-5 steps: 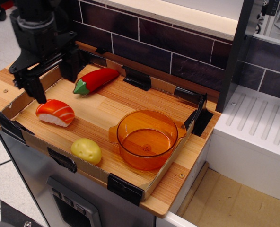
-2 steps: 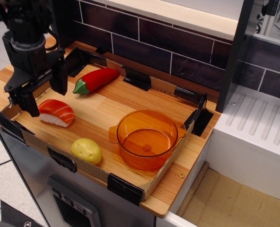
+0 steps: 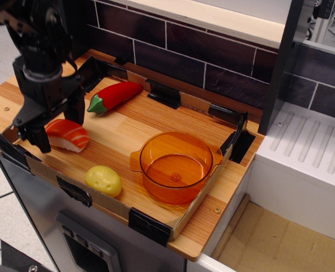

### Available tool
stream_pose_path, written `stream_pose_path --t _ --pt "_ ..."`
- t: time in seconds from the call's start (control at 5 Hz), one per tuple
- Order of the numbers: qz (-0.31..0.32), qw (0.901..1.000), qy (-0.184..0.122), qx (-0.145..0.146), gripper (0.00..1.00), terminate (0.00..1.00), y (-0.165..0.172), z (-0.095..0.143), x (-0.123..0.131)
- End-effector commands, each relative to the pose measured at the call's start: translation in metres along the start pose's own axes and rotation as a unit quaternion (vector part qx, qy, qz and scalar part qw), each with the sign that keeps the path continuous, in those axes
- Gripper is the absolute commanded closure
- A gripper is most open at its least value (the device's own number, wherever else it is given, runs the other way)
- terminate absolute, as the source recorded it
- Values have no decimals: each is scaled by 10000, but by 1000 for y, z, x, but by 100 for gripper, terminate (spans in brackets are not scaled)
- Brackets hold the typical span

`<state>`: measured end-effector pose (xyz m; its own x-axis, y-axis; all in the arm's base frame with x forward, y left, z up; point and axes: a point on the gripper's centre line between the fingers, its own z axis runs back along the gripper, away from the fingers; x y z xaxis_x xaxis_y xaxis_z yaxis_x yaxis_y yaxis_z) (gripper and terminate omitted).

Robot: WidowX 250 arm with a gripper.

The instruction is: Put sushi in pot

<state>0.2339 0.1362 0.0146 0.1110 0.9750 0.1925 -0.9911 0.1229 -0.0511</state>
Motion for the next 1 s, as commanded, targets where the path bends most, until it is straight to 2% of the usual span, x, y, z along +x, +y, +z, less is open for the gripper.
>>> stream_pose_path --t 0.0,0.2,0.4,0.6,0.8 --pt "-74 9999 -102 -96 100 0 -2 2 -8" --pt "-35 9999 -62 -115 100 0 -6 10 -7" --pt "71 9998 154 -126 100 0 -18 38 -11" --pt "-60 9990 364 -255 100 0 -29 65 -29" --pt "-326 9976 583 -158 100 0 -35 79 -61"
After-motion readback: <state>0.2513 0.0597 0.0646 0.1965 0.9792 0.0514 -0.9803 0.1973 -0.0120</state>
